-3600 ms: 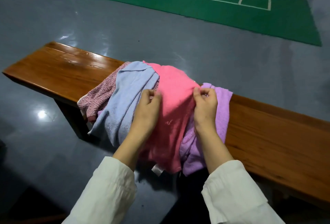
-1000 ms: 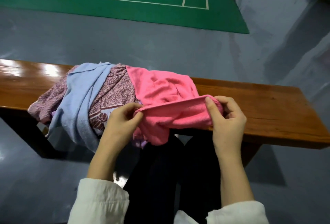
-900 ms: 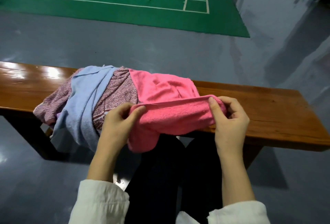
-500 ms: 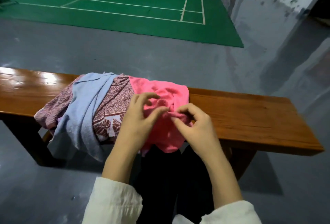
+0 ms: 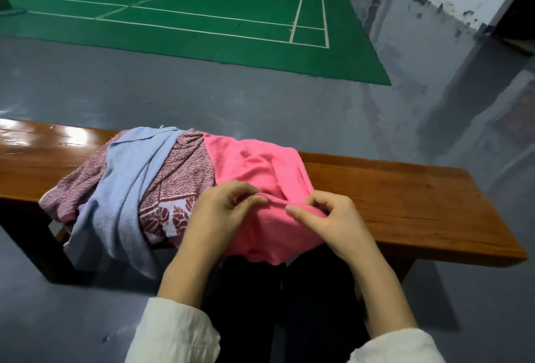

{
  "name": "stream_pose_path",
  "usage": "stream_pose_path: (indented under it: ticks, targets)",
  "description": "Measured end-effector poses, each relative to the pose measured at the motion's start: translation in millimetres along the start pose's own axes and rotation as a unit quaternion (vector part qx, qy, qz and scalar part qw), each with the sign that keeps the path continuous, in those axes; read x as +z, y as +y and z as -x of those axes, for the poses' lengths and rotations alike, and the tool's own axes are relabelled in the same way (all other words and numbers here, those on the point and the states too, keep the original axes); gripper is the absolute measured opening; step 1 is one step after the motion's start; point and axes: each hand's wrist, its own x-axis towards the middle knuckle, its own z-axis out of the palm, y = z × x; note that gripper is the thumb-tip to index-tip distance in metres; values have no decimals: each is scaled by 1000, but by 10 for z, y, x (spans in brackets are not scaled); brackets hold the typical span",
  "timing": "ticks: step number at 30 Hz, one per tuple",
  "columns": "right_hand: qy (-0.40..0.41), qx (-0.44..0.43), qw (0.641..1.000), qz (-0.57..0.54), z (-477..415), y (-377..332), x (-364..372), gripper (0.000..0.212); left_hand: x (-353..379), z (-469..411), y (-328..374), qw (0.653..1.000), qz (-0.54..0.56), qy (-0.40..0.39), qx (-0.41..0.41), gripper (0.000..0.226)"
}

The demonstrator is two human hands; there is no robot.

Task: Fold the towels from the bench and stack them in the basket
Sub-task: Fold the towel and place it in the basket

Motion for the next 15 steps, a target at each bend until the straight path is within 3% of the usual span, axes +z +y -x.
stream_pose_path:
  ticks: [5, 7, 11, 15]
  targets:
    - [22, 4, 1000, -14, -145, 23, -121, 17, -27, -174, 58, 998, -52, 9, 15, 10]
    - [59, 7, 998, 20, -170, -2, -159, 24, -35, -201, 62, 996, -80, 11, 26, 10]
    - [100, 6, 990, 104, -140, -41, -238, 40, -157, -231, -34, 992, -116, 47, -20, 20]
    - [121, 8, 987, 107, -95, -47, -340, 40, -341, -239, -56, 976, -141, 139, -88, 18]
